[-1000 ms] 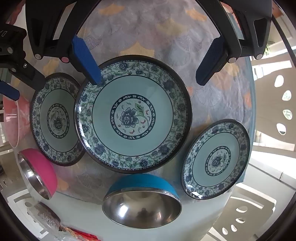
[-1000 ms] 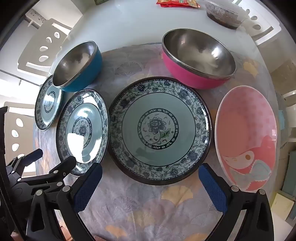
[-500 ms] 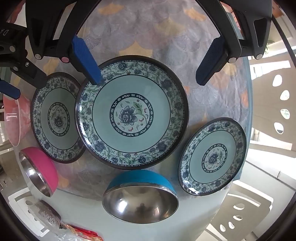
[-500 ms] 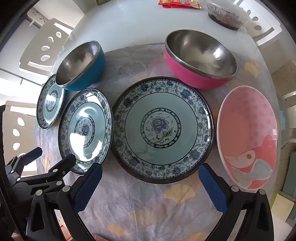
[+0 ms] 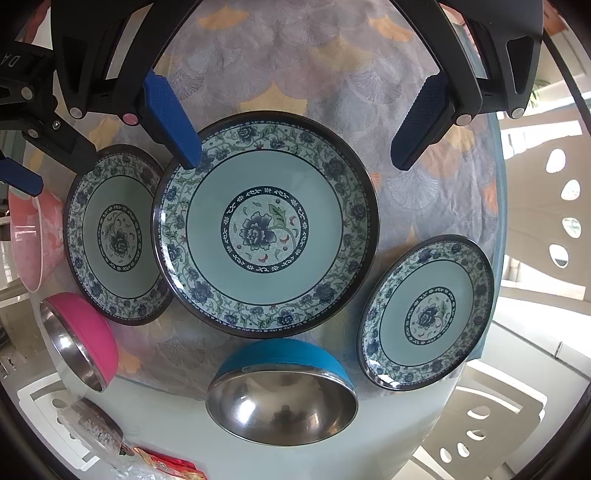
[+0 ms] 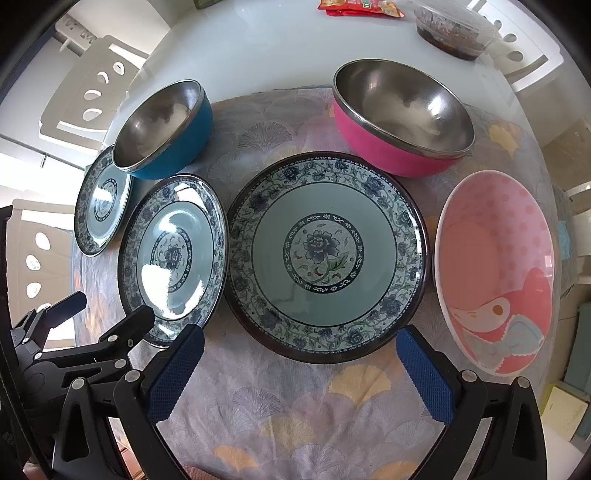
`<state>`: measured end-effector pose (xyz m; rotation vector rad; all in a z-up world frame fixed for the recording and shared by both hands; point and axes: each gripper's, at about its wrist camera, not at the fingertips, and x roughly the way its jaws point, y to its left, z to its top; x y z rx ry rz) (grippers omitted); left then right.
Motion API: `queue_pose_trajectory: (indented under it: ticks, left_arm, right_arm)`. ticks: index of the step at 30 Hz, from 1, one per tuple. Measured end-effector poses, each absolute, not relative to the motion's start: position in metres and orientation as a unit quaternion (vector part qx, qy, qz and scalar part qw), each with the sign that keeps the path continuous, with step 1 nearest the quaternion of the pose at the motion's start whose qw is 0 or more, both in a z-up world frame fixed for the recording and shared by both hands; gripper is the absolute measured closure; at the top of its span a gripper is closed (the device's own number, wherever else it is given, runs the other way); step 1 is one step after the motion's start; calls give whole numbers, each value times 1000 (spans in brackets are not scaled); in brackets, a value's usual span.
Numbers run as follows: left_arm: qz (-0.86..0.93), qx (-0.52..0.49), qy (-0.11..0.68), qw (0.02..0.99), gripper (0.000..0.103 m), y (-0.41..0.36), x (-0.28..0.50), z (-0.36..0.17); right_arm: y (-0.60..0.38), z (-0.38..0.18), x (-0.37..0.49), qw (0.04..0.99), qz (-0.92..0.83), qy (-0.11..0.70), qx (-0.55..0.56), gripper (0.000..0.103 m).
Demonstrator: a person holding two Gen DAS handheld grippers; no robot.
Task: Organize plates and bowls
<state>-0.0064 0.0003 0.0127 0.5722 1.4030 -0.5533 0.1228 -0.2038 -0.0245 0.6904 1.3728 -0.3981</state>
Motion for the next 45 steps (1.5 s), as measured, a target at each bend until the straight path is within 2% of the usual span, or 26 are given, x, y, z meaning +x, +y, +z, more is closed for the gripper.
queue_pose_trajectory:
  ticks: [45]
  left_arm:
    - [-238, 255, 624, 699, 1, 4, -6, 9]
  right_arm:
    - [-208, -31, 122, 691, -177, 625, 316, 0]
